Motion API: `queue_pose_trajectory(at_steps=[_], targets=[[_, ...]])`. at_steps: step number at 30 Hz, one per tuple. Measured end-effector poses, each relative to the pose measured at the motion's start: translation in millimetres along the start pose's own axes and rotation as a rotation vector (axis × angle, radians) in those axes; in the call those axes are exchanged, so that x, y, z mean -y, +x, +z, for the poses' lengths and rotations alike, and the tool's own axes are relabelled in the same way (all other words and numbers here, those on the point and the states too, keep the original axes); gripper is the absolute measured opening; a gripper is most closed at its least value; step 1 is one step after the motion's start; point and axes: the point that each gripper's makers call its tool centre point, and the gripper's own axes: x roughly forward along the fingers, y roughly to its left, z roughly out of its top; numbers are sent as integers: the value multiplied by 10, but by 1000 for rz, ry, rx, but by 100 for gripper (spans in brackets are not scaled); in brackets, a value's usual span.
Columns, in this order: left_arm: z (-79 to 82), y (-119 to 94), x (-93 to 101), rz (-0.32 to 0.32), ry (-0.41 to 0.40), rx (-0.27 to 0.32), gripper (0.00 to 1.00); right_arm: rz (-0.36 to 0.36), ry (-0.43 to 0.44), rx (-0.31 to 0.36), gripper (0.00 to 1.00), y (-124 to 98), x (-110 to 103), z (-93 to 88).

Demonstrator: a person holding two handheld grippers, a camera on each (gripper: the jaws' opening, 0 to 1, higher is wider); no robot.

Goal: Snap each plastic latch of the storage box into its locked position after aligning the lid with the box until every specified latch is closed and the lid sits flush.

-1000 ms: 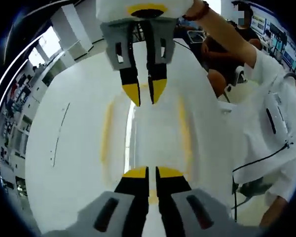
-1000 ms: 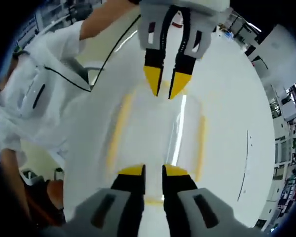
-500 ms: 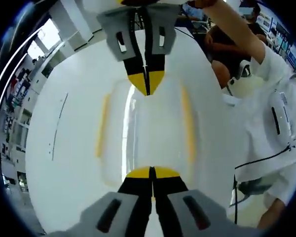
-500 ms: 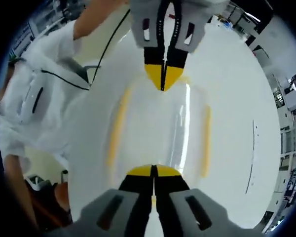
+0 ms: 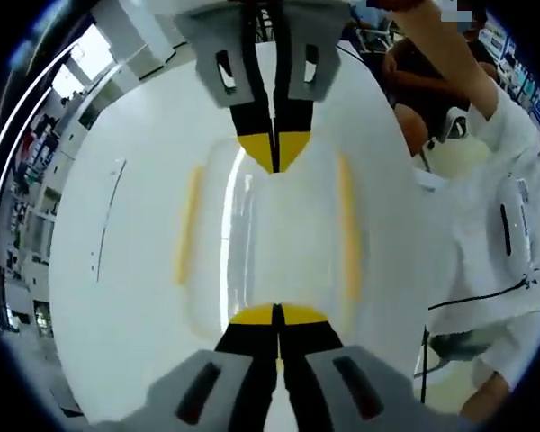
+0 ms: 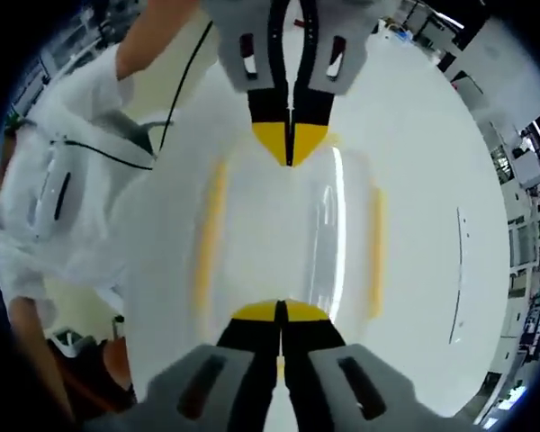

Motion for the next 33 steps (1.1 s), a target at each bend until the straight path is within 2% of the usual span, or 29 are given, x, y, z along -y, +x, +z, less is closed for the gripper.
queue_pose_trajectory(at_steps=[1,3,7,9,13,14,16,17,18,19,23,25,29,33], targets=[[-10,-5,-25,8,-82,-2,0,0,-3,0,0,-3,2,0],[-17,-12,-10,9,-64,6,0,1,7,5,0,-6,6,1],[-19,-19,-23,15,-77,17,0,-2,-3,17,0,-12,5,5],[-23,-33,-24,16,-65,46,0,-8,-7,21,0,-15,4,12],[-29,-50,-22,-22,-50,139,0,-4,-49,22,0,-21,7,16],[-35,-55,-25,-34,-89,175,0,6,-67,24,0,-31,12,20],[-100,-76,-44,-39,-75,189,0,16,-68,26,0,-35,37,22],[-110,-83,-32,-51,-93,202,0,11,-71,31,6,-42,69,22],[-142,-95,-29,-55,-87,202,0,-2,-50,45,9,-45,127,36],[-159,-99,-33,-56,-70,206,0,20,-20,54,11,-41,139,37],[-216,-111,-73,-41,-41,218,0,15,-25,70,16,-47,243,60],[-233,-115,-107,-40,-56,222,0,30,-7,89,17,-28,265,104],[-227,-115,-96,-59,-46,243,0,33,-6,83,21,2,344,150],[-225,-113,-103,-75,-33,236,0,45,-6,70,25,13,408,182]])
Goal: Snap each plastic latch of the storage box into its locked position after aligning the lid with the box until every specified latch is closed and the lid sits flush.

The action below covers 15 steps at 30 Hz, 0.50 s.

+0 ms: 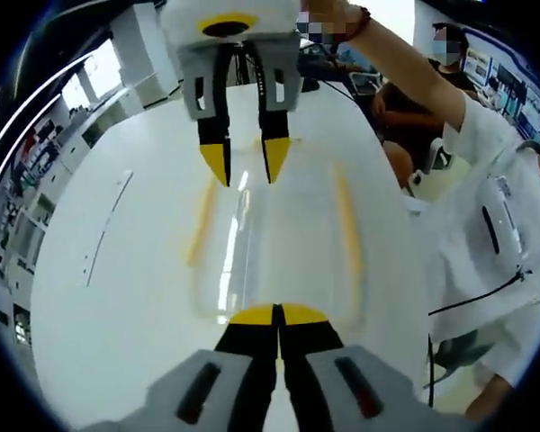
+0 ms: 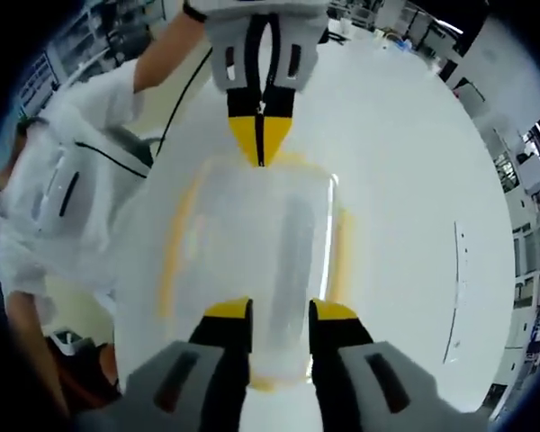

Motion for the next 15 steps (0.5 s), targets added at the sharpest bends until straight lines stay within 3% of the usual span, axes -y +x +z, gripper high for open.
queue_pose_trajectory(at_steps=[9,15], targets=[[-77,-57,67,-33,1,16,0,35,21,-17,36,43,75,53],[-87,-90,102,-40,5,52,0,115,58,9,46,82,28,111]])
